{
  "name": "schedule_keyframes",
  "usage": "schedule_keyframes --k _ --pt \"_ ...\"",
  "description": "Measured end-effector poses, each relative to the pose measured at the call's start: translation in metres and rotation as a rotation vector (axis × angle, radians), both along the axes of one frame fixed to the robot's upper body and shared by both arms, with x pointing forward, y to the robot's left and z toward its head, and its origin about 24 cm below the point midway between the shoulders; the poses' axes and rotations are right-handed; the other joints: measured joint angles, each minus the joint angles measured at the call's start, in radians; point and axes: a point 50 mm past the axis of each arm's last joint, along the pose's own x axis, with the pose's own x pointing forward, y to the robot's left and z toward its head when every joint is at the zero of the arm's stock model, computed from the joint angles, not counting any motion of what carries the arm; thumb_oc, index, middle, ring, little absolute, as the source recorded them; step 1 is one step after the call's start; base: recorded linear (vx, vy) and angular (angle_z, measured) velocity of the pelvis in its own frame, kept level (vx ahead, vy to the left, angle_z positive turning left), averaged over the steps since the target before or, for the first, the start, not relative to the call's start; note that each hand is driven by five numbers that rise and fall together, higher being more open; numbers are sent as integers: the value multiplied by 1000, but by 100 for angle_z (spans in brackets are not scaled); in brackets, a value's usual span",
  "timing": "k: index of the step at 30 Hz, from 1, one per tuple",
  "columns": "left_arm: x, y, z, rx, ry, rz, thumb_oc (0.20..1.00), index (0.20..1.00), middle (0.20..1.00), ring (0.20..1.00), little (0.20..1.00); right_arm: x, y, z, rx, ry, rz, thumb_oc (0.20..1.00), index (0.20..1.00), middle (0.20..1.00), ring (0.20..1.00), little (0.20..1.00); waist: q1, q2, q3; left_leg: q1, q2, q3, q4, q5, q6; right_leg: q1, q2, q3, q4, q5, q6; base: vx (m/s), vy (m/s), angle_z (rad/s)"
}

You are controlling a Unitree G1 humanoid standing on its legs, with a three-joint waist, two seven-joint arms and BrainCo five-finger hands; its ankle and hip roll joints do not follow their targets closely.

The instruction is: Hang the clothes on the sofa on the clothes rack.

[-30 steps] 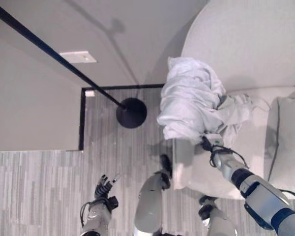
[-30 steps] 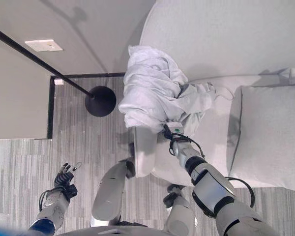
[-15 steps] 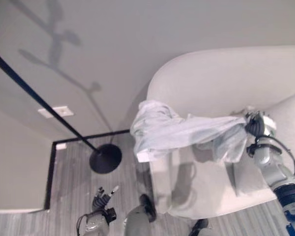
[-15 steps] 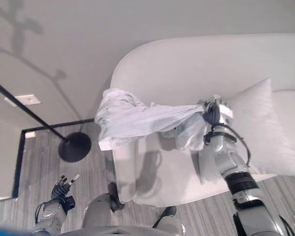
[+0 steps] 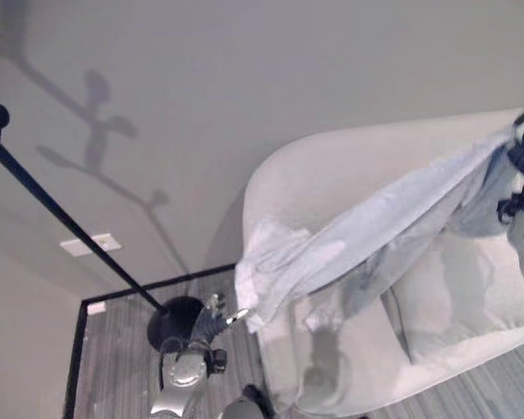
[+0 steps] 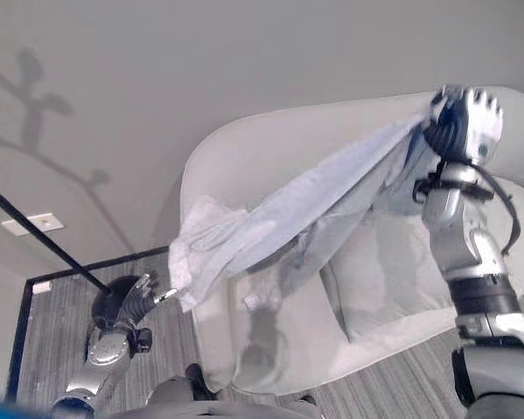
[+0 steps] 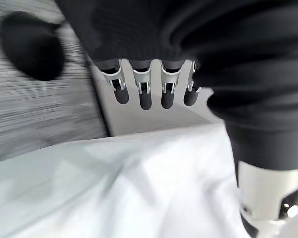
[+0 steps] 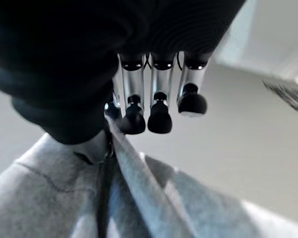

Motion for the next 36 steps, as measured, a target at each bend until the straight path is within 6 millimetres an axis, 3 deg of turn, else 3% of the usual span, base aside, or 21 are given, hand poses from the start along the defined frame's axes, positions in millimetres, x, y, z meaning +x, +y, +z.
schedule_keyframes --k 5,7,9,13,18,19,24,26,29,32,36 --pt "34 -5 37 156 -183 -46 1000 1000 1000 1000 1000 -4 31 78 -130 -214 65 200 200 200 200 200 -15 -32 -27 36 16 29 -2 3 -4 11 11 32 -3 6 -1 8 -5 -18" --pt "41 -7 45 205 -234 -48 1000 1000 1000 1000 1000 -6 41 97 -170 -267 87 200 200 200 200 200 -19 -48 -39 51 22 39 -4 4 -8 18 17 41 -9 6 -1 -4 0 -19" --pt "53 -19 57 287 -302 -84 1000 1000 1000 1000 1000 -8 55 129 -195 -359 111 200 200 200 200 200 -40 -61 -54 60 29 47 -5 4 -15 20 22 50 -10 3 -5 -14 -5 -14" --pt "72 -41 67 298 -359 -115 1000 1000 1000 1000 1000 -11 74 159 -221 -418 153 200 200 200 200 200 -53 -63 -72 65 33 59 -9 2 -20 15 17 60 -11 2 -7 -12 -11 -8" --pt "73 -66 62 250 -370 -154 1000 1000 1000 1000 1000 -3 98 158 -179 -418 273 200 200 200 200 200 -94 -76 -115 69 32 78 -21 4 -26 -2 15 80 -10 2 -8 -9 -21 -13" --pt "72 -83 57 221 -356 -201 1000 1000 1000 1000 1000 0 102 156 -154 -408 306 200 200 200 200 200 -98 -78 -121 72 34 90 -22 4 -27 -10 14 88 -9 2 -8 -7 -17 -18" --pt "63 -128 51 140 -319 -400 1000 1000 1000 1000 1000 3 121 155 -135 -401 392 200 200 200 200 200 -124 -69 -128 74 41 101 -21 5 -28 -17 20 104 -8 6 -12 -6 -11 -9" --pt "53 -153 49 20 -280 -507 1000 1000 1000 1000 1000 2 126 157 -128 -408 409 200 200 200 200 200 -124 -66 -129 74 48 101 -21 8 -32 -18 26 106 -9 5 -13 -4 -8 -2" --pt "41 -172 60 -232 -252 -607 1000 1000 1000 1000 1000 2 133 161 -116 -417 428 200 200 200 200 200 -121 -60 -131 74 54 101 -22 10 -36 -17 33 107 -13 4 -14 0 0 0" --pt "31 -182 69 -409 -230 -682 1000 1000 1000 1000 1000 5 130 165 -103 -413 399 200 200 200 200 200 -113 -57 -131 73 58 99 -22 15 -33 -16 38 106 -14 3 -16 0 0 0" --pt "25 -173 70 -521 -178 -712 1000 1000 1000 1000 1000 13 126 170 -104 -384 344 200 200 200 200 200 -102 -41 -132 71 61 97 -22 16 -34 -13 42 104 -18 2 -17 0 0 0"
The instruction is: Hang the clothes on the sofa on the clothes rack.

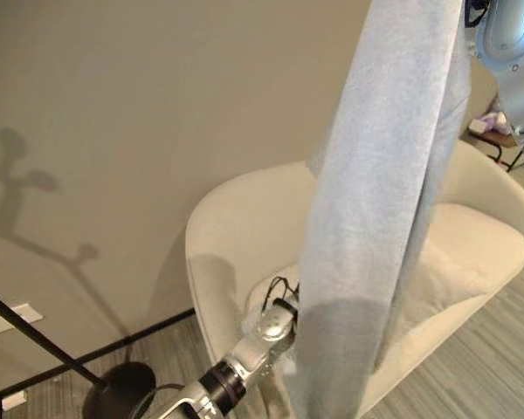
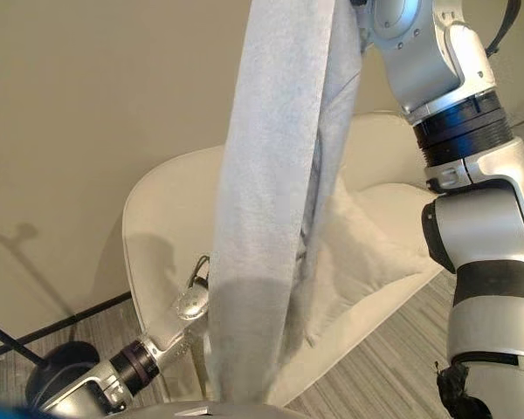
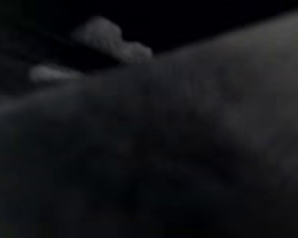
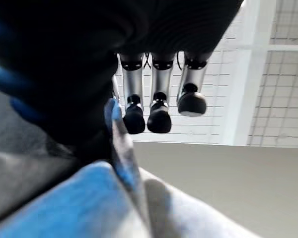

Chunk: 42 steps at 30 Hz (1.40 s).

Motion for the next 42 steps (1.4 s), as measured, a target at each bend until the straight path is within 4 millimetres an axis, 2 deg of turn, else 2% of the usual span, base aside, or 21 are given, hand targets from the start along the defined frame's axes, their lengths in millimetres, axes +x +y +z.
schedule_keyframes --k 2,5,10,12,16,22,26,29,34,38,39,40,42 --pt "-2 7 -2 0 14 1 1000 1000 1000 1000 1000 3 -4 0 10 13 -20 200 200 200 200 200 7 5 1 0 1 -2 0 0 -1 4 3 -4 -6 0 0 6 -5 5" --pt "-1 34 -11 38 47 77 1000 1000 1000 1000 1000 5 -10 -1 7 24 -50 200 200 200 200 200 17 14 6 -3 1 -16 -1 -1 -8 15 6 -17 -14 -1 -2 2 -4 11" --pt "-2 41 -14 53 58 94 1000 1000 1000 1000 1000 4 -11 0 4 27 -52 200 200 200 200 200 32 16 10 -8 -1 -22 -1 3 -3 22 9 -22 -16 -1 -2 2 0 3" --pt "-1 41 -13 45 52 110 1000 1000 1000 1000 1000 1 -20 4 -12 23 -80 200 200 200 200 200 35 15 16 -7 -1 -30 -1 3 -3 25 10 -31 -20 -1 -2 2 0 10" --pt "0 42 -13 49 51 109 1000 1000 1000 1000 1000 0 -18 5 -14 18 -71 200 200 200 200 200 36 21 24 -7 -3 -38 -1 2 -4 31 10 -39 -20 -4 -2 3 8 6" --pt "-1 29 -11 50 51 49 1000 1000 1000 1000 1000 2 -8 3 -7 34 -24 200 200 200 200 200 32 21 30 -7 -4 -38 -1 3 -4 31 9 -40 -20 -4 -2 0 0 0" --pt "6 3 4 56 -13 -58 1000 1000 1000 1000 1000 8 19 -4 10 72 97 200 200 200 200 200 14 20 31 -6 -5 -38 -1 3 -3 31 9 -41 -19 -4 -2 0 0 0" --pt "15 -13 7 79 -36 -79 1000 1000 1000 1000 1000 5 33 -6 9 77 169 200 200 200 200 200 4 14 34 -6 -6 -34 -1 3 -3 26 9 -37 -13 -3 -1 0 0 -1" --pt "24 -25 5 197 -93 -98 1000 1000 1000 1000 1000 0 51 -2 3 75 268 200 200 200 200 200 -31 8 33 -5 -6 -23 -4 3 -3 13 8 -25 -9 0 4 -8 -4 -7" --pt "27 -32 3 218 -90 -99 1000 1000 1000 1000 1000 -6 64 2 22 73 353 200 200 200 200 200 -54 5 34 11 -8 -5 -12 5 -5 12 8 -11 -8 1 3 3 -12 -11" --pt "26 -34 3 214 -89 -102 736 736 736 736 736 -7 66 3 29 74 367 200 200 200 200 200 -53 5 33 16 -8 0 -15 6 -6 12 8 -5 -8 1 2 -4 -18 -17" --pt "26 -35 4 212 -90 -104 200 200 200 200 200 -8 67 4 32 75 376 200 200 200 200 200 -54 5 33 17 -8 2 -16 5 -7 12 8 -3 -8 1 2 -3 -16 -9" --pt "24 -40 5 193 -84 -113 200 200 200 200 200 -10 69 7 38 70 391 200 200 200 200 200 -60 5 33 17 -6 3 -15 6 -8 11 10 -1 -8 1 2 1 -5 -2"
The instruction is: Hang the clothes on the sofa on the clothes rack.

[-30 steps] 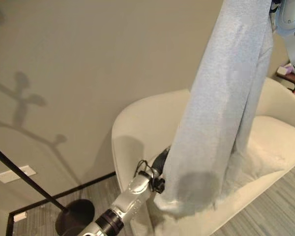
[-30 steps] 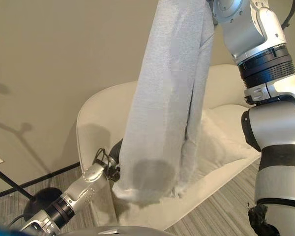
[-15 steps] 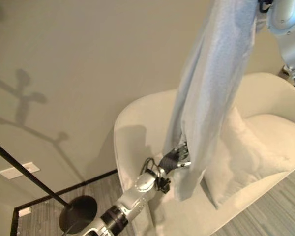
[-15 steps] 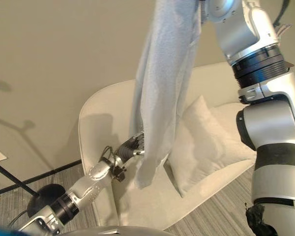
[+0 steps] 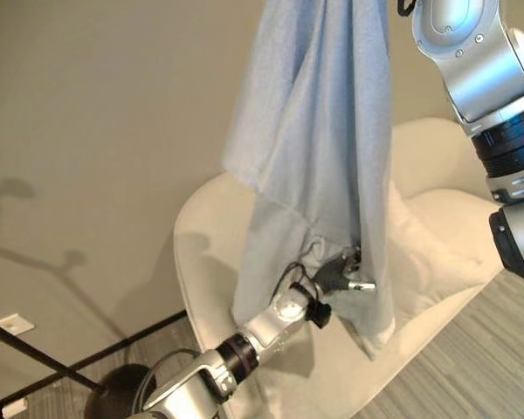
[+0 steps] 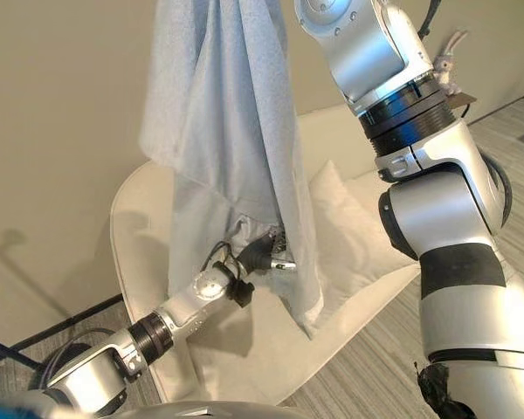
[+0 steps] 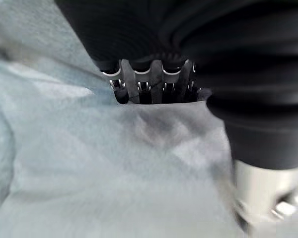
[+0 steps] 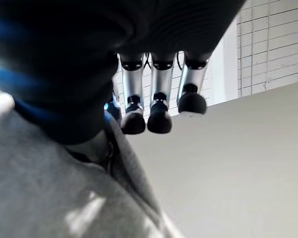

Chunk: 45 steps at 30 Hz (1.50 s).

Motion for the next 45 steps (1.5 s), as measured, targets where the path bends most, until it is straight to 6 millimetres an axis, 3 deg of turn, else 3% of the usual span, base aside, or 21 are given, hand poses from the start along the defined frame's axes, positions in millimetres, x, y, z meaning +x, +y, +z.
schedule_keyframes --k 13,18,20,22,23,24,26,29,32,34,35,37,38,39,41,42,45 --pt "9 12 -3 39 -19 108 200 200 200 200 200 -3 -6 6 -1 -17 -3 200 200 200 200 200 -12 -4 -3 3 9 1 1 5 -3 1 7 5 1 2 -2 -1 -5 0" --pt "16 26 -2 40 -39 183 200 200 200 200 200 -1 -37 11 3 -28 -115 200 200 200 200 200 8 -7 -5 3 10 0 0 8 -2 2 9 4 1 2 -3 -8 -37 1" --pt "22 50 1 14 -42 292 200 200 200 200 200 -6 -62 17 1 -54 -201 200 200 200 200 200 18 -7 -5 2 12 -2 -2 11 -2 3 12 2 -1 2 -4 -19 -58 2" --pt "23 75 5 5 -83 383 200 200 200 200 200 -20 -85 22 -20 -105 -268 200 200 200 200 200 24 -6 -5 1 12 -4 -6 16 -3 4 15 -1 -4 2 -4 -27 -81 4" --pt "22 98 8 5 -120 466 200 200 200 200 200 -35 -101 24 -46 -155 -314 200 200 200 200 200 33 0 -7 2 8 -5 -19 24 -5 4 16 -4 -6 2 -5 -26 -99 4" --pt "22 102 9 15 -138 481 200 200 200 200 200 -39 -105 23 -59 -173 -331 200 200 200 200 200 36 3 -8 3 8 -6 -21 26 -5 4 17 -4 -6 2 -5 -32 -115 5" --pt "16 134 17 25 -214 618 200 200 200 200 200 -59 -118 8 -88 -241 -333 200 200 200 200 200 45 18 -10 5 7 -13 -35 36 -9 10 23 -11 -11 0 -6 -35 -110 7" --pt "4 162 9 73 -220 739 200 200 200 200 200 -68 -121 -20 -120 -257 -291 200 200 200 200 200 44 43 -8 8 14 -22 -37 39 -13 18 32 -16 -11 -8 -11 -40 -136 9" --pt "-24 200 -4 160 -211 893 200 200 200 200 200 -75 -131 -78 -103 -156 -214 200 200 200 200 200 63 73 -8 -6 33 -36 -42 48 -31 15 53 -23 -14 -27 -14 -44 -132 6" --pt "-37 212 -9 212 -209 934 200 200 200 200 200 -77 -135 -104 -51 -102 -176 200 200 200 200 200 74 78 -4 -9 40 -38 -49 57 -43 9 58 -21 -17 -28 -18 -58 -125 1" --pt "-51 221 -14 258 -198 959 200 200 200 200 200 -77 -134 -126 -7 -43 -133 200 200 200 200 200 80 83 -1 -14 46 -44 -59 66 -53 2 67 -22 -17 -30 -21 -85 -102 4" --pt "-63 228 -18 300 -191 978 200 200 200 200 200 -78 -134 -147 38 22 -109 200 200 200 200 200 108 103 7 -28 48 -61 -78 88 -50 -2 78 -33 -17 -31 -25 -119 -68 13" --pt "-65 228 -17 305 -197 981 200 200 200 200 200 -80 -135 -151 55 30 -107 200 200 200 200 200 114 98 16 -28 46 -62 -90 96 -57 -6 80 -35 -17 -31 -26 -161 -50 21" --pt "-67 228 -14 323 -222 984 200 200 200 200 200 -79 -135 -152 58 34 -106 200 200 200 200 200 133 114 24 -45 44 -75 -101 115 -45 -9 90 -48 -16 -31 -27 -169 -46 26" --pt "-66 230 -5 324 -272 1007 200 200 200 200 200 -79 -135 -152 63 34 -108 200 200 200 200 200 130 113 33 -52 42 -93 -125 137 -44 -16 93 -68 -18 -33 -31 -103 -8 38" --pt "-64 233 7 317 -337 1042 200 200 200 200 200 -79 -135 -153 61 36 -110 200 200 200 200 200 148 117 47 -55 31 -106 -160 168 -31 -15 103 -89 -13 -34 -35 -45 31 37" --pt "-65 240 24 316 -433 1112 200 200 200 200 200 -79 -135 -152 57 34 -113 200 200 200 200 200 164 120 57 -44 25 -115 -182 181 -27 -1 103 -108 -14 -40 -36 -18 82 23"
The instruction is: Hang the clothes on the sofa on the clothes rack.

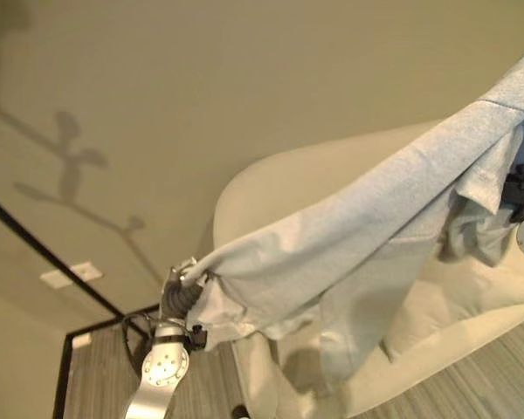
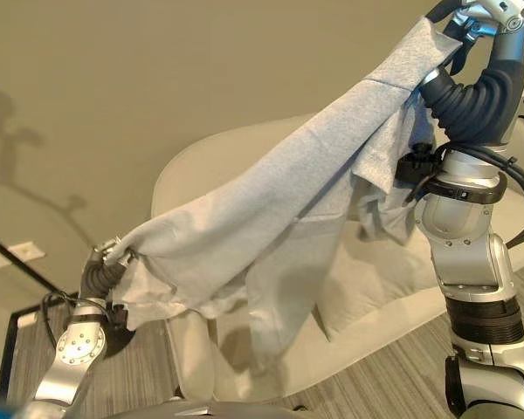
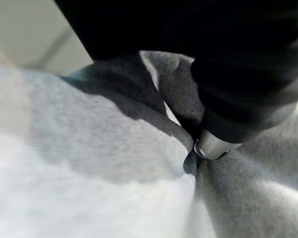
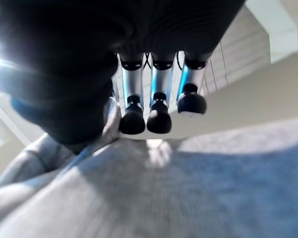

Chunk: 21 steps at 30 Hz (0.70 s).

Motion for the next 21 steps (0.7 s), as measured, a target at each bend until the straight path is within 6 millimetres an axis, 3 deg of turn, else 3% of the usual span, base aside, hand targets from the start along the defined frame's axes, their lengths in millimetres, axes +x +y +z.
schedule_keyframes --k 2,3,4,5,8,9,10,11,12,13,14,15,16,17,19,21 --pt "-1 5 8 27 -39 32 200 200 200 200 200 -1 1 0 -12 -5 -10 200 200 200 200 200 8 5 4 22 -13 0 -26 0 -1 15 -9 0 1 -3 4 -23 216 5" --pt "1 10 19 54 -97 66 200 200 200 200 200 -4 -4 -4 -5 -3 -31 200 200 200 200 200 2 -18 13 22 -29 7 -23 -32 -40 19 -44 -22 0 4 -4 -16 278 23" --pt "2 12 25 67 -128 81 200 200 200 200 200 -6 -8 -7 3 3 -45 200 200 200 200 200 -11 -20 17 18 -25 2 14 -36 -46 16 -65 -41 3 14 -7 13 361 25" --pt "5 16 36 90 -186 100 200 200 200 200 200 -11 -21 -17 34 28 -92 200 200 200 200 200 -10 -33 17 -23 -3 -53 136 -78 -98 19 -91 -51 15 17 3 11 323 21" --pt "13 10 53 83 -290 92 200 200 200 200 200 -19 -40 -29 64 70 -181 200 200 200 200 200 -62 -2 12 -7 91 -58 145 -98 -127 25 -142 -57 46 22 50 12 264 17" --pt "18 5 59 74 -324 78 200 200 200 200 200 -20 -43 -33 76 89 -202 200 200 200 200 200 -84 24 2 3 114 -46 111 -56 -98 25 -154 -57 58 28 86 52 377 35" --pt "22 2 62 82 -333 64 200 200 200 200 200 -17 -41 -41 98 119 -187 200 200 200 200 200 -104 -10 5 0 65 -49 110 -61 -85 28 -200 -48 65 40 86 138 630 64" --pt "31 -8 73 82 -380 17 200 200 200 200 200 -18 -38 -49 88 154 -176 200 200 200 200 200 -119 -61 9 -51 30 -80 155 -108 -62 20 -252 -18 74 61 68 207 685 65" --pt "34 -11 74 86 -386 2 200 200 200 200 200 -16 -38 -56 97 183 -175 200 200 200 200 200 -124 -81 18 -61 20 -96 185 -117 -52 4 -271 -12 85 69 66 236 688 44" --pt "40 -17 75 84 -390 -30 200 200 200 200 200 -16 -38 -59 112 185 -169 200 200 200 200 200 -96 -91 23 -104 33 -135 244 -146 -55 -15 -286 0 111 82 72 143 332 -8" --pt "42 -19 69 81 -359 -49 200 200 200 200 200 -12 -34 -60 144 191 -150 200 200 200 200 200 -74 -81 39 -129 47 -242 318 -204 -65 -26 -289 63 137 84 65 161 330 -25" --pt "42 -25 63 92 -322 -85 200 200 200 200 200 -9 -29 -60 174 182 -125 200 200 200 200 200 -71 -74 47 -135 37 -274 368 -258 -79 -13 -294 94 142 82 68 239 462 9" --pt "40 -29 57 94 -287 -120 200 200 200 200 200 -10 -27 -60 173 178 -117 200 200 200 200 200 -72 -66 58 -140 19 -271 419 -294 -54 0 -334 64 190 110 54 325 600 31" --pt "38 -29 57 104 -278 -133 200 200 200 200 200 -9 -26 -59 189 175 -114 200 200 200 200 200 -71 -66 59 -138 21 -265 448 -325 -53 17 -341 66 192 112 51 222 532 28" --pt "33 -32 59 131 -276 -177 200 200 200 200 200 -13 -23 -62 249 159 -100 200 200 200 200 200 -51 -71 61 -135 20 -242 534 -412 -44 19 -367 100 213 115 50 115 374 -23" --pt "33 -32 66 183 -286 -215 200 200 200 200 200 -15 -26 -65 290 158 -117 200 200 200 200 200 -51 -85 67 -136 0 -212 570 -454 -15 -3 -409 117 237 178 49 66 333 -24"
